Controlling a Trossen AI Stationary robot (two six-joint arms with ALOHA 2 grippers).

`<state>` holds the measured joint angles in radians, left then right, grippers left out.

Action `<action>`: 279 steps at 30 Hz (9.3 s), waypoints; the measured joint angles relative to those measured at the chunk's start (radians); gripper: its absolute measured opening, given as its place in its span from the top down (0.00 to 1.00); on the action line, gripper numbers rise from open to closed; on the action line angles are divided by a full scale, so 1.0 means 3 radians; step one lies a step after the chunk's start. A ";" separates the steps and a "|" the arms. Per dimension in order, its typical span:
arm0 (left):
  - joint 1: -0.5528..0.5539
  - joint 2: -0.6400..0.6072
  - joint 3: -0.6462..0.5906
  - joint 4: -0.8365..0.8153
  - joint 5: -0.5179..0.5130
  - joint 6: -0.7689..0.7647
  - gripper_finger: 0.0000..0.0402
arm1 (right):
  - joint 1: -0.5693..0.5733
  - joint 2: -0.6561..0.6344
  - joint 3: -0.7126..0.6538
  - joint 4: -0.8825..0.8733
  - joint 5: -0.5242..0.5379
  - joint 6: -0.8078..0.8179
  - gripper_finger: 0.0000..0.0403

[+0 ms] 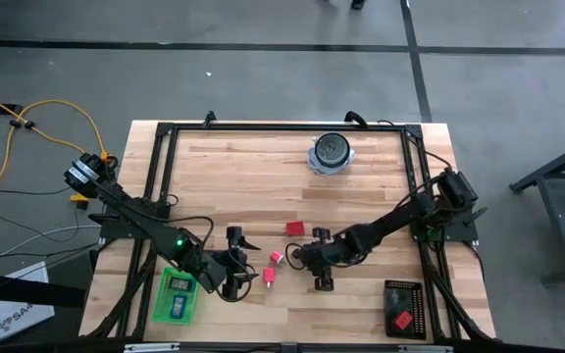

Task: Pick & Place Office items
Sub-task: Put the green charger adapter into the black bin, then put the white charger adapter into the black bin

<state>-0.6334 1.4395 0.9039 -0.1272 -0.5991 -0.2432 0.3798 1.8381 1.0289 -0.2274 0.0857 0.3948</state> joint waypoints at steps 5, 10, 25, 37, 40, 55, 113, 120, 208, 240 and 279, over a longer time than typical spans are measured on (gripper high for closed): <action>0.0000 0.0000 0.0000 0.0000 0.0000 -0.0001 0.21 | 0.0000 -0.0001 -0.0038 0.0104 -0.0019 0.0003 0.66; 0.0001 0.0000 0.0000 0.0000 0.0000 0.0000 0.21 | 0.0000 0.0000 -0.0038 0.0105 -0.0022 -0.0021 0.66; 0.0001 0.0000 0.0000 0.0000 0.0000 0.0000 0.21 | -0.0001 0.0003 -0.0039 0.0106 -0.0158 -0.0006 0.74; 0.0001 0.0000 0.0000 -0.0001 0.0000 -0.0001 0.21 | 0.0001 -0.0287 -0.0054 -0.0245 -0.0221 0.0171 0.74; 0.0001 0.0000 0.0000 -0.0001 0.0000 0.0000 0.21 | 0.0001 -0.0392 -0.0052 -0.0453 -0.0213 0.0253 0.74; 0.0001 0.0000 0.0000 0.0000 0.0001 0.0001 0.21 | 0.0324 -0.1161 -0.0048 -0.1252 0.0051 0.0998 0.74; 0.0104 0.0000 0.0000 0.0027 0.0000 0.0000 0.21 | 0.2509 -0.1096 -0.0044 -0.2545 0.0208 0.5043 0.74; 0.0104 0.0000 0.0000 0.0027 0.0000 0.0000 0.21 | 0.2509 -0.0791 -0.0044 -0.2476 0.0204 0.5043 0.74; -0.0243 -0.0214 -0.0003 -0.0673 0.0004 -0.0664 0.21 | 0.0057 -0.1134 -0.0040 -0.0423 0.0300 -0.0724 0.63; -0.0202 -0.0211 -0.0001 -0.0495 -0.0004 -0.0661 0.21 | -0.0471 -0.0937 -0.0040 0.0195 -0.0419 -0.2014 0.63; -0.0202 -0.0211 0.0001 -0.0308 -0.0001 -0.0660 0.21 | -0.0643 -0.0258 -0.0042 0.0480 -0.1058 -0.2906 0.36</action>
<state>-0.6939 1.3762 0.9043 -0.2195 -0.5995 -0.4412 0.1867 1.7608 1.0163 -0.0835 -0.2316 -0.4769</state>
